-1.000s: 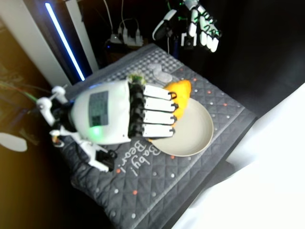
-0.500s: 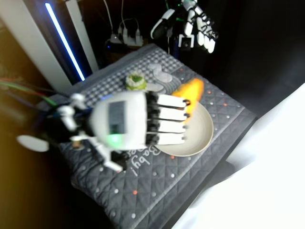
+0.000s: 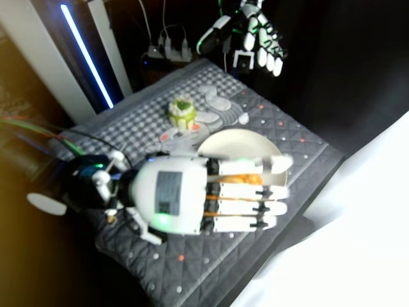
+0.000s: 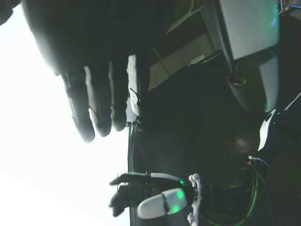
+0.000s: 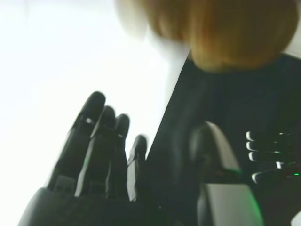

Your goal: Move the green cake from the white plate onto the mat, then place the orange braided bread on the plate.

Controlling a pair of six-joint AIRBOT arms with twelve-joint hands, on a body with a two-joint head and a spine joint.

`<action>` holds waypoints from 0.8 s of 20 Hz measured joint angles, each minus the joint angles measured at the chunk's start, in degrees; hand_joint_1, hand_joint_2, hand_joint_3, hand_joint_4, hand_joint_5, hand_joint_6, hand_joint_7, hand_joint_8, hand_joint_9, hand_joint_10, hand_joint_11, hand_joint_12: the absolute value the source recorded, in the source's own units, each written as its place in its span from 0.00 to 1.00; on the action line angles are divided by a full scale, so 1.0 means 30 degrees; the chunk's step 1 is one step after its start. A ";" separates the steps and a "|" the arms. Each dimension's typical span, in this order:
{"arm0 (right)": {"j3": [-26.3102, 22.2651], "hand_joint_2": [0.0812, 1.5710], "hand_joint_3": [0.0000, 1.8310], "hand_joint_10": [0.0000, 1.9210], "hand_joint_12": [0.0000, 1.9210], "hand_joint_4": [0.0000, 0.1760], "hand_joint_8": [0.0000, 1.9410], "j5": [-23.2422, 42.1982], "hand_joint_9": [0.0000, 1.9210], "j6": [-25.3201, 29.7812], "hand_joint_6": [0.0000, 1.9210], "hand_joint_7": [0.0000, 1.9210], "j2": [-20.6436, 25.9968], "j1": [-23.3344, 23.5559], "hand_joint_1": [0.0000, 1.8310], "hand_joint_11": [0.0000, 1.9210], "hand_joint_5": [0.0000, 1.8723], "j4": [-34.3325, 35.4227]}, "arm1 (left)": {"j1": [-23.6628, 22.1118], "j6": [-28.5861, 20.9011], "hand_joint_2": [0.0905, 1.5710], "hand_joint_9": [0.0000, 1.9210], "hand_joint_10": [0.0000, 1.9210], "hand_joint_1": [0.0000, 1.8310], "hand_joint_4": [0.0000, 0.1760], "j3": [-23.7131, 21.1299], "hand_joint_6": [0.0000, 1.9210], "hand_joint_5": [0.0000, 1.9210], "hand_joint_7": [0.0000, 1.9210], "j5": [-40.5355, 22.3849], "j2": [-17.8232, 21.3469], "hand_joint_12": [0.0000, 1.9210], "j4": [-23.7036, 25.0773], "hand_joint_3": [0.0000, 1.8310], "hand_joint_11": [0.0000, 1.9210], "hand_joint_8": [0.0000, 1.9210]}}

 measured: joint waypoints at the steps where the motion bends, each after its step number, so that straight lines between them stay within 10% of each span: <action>1: -0.0066 0.61 0.00 0.00 0.28 0.83 0.00 -0.0022 0.06 0.0015 0.00 0.00 -0.0022 0.0000 0.41 0.04 0.00 -0.0073 | 0.0000 0.0000 0.48 0.09 0.00 0.41 1.00 0.0000 0.00 0.11 0.12 -0.0015 0.0000 0.21 -0.0007 0.00 0.00 0.00; 4: -0.0255 0.64 0.00 0.00 0.28 0.82 0.00 -0.0015 0.06 0.0648 0.00 0.00 -0.0029 0.0000 0.40 0.02 0.00 -0.1035 | 0.0000 0.0000 0.49 0.10 0.00 0.43 0.87 0.0000 0.00 0.11 0.13 -0.0015 0.0000 0.22 0.0007 0.00 0.01 0.00; 7: -0.0663 0.60 0.00 0.00 0.35 0.80 0.00 -0.0044 0.09 0.0823 0.00 0.00 0.0313 0.0000 0.42 0.05 0.00 -0.1617 | 0.0007 0.0000 0.49 0.12 0.00 0.44 0.99 0.0000 0.00 0.13 0.14 0.0022 0.0000 0.22 0.0007 0.00 0.02 0.00; 8: -0.0845 0.57 0.00 0.00 0.35 0.96 0.00 -0.0029 0.07 0.0838 0.00 0.00 0.0488 0.0000 0.45 0.02 0.00 -0.1923 | 0.0044 -0.0007 0.49 0.12 0.00 0.44 1.00 -0.0022 0.00 0.13 0.14 0.0000 0.0007 0.22 -0.0051 0.00 0.02 0.00; 12: -0.1851 0.54 0.00 0.01 0.35 0.68 0.00 -0.0036 0.16 0.0882 0.00 0.11 0.1690 0.0000 0.47 0.09 0.08 -0.2863 | 0.0364 0.0000 0.47 0.10 0.00 0.43 0.94 -0.0372 0.00 0.12 0.12 0.0007 0.0372 0.21 -0.0284 0.00 0.01 0.00; 15: -0.2499 0.52 0.00 0.00 0.20 0.96 0.00 -0.0102 0.12 0.0882 0.00 0.10 0.2433 0.0015 0.45 0.09 0.09 -0.3490 | 0.0561 0.0007 0.46 0.10 0.00 0.42 0.99 -0.0561 0.00 0.12 0.11 -0.0029 0.0546 0.22 -0.0692 0.00 0.01 0.00; 16: -0.2703 0.52 0.00 0.00 0.21 0.75 0.00 -0.0095 0.11 0.0874 0.00 0.10 0.2681 0.0015 0.44 0.08 0.12 -0.3803 | 0.0561 0.0000 0.45 0.10 0.00 0.43 1.00 -0.0568 0.00 0.12 0.12 -0.0051 0.0546 0.22 -0.0634 0.00 0.01 0.00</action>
